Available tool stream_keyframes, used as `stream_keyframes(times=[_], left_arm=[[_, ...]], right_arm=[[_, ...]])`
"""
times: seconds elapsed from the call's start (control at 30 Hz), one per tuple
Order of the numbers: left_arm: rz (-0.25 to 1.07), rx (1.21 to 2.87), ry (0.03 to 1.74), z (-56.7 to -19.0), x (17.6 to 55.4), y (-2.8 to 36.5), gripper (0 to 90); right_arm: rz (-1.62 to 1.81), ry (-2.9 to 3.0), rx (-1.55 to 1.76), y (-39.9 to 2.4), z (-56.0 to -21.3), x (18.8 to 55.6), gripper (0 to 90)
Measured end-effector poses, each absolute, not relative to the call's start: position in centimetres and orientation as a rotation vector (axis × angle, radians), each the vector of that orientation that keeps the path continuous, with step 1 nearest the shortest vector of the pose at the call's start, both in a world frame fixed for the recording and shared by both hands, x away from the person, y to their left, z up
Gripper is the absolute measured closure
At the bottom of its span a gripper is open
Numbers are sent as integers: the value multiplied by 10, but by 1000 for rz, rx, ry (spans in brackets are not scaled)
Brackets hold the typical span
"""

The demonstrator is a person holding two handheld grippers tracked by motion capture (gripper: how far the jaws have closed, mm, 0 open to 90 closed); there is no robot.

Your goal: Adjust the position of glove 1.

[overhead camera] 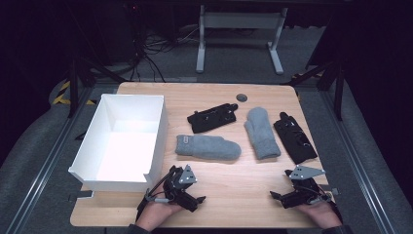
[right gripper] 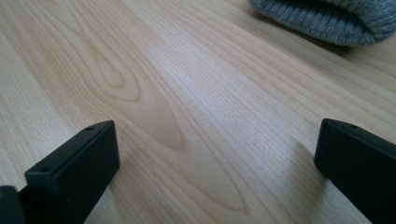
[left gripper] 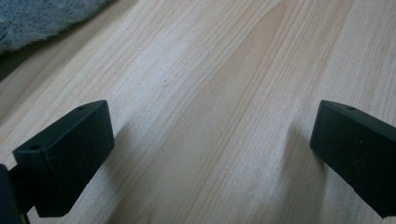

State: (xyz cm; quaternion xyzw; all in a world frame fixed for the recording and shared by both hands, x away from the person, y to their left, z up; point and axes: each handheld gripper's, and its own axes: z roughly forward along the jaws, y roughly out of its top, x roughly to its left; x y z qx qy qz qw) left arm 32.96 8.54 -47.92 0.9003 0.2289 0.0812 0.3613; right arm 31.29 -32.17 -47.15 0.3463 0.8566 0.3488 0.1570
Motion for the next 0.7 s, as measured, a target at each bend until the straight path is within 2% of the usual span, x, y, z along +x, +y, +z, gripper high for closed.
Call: stream_keyframes(times=[0.4, 0.53, 0.7], left_arm=[[209, 2319, 591, -479, 330, 85, 1], [210, 2317, 594, -479, 329, 85, 1], [210, 2318, 594, -479, 329, 85, 1]], right_arm=[[997, 2450, 993, -322, -471, 313, 8], [987, 2457, 1009, -322, -467, 314, 94], [1004, 2428, 1048, -323, -458, 318, 135]])
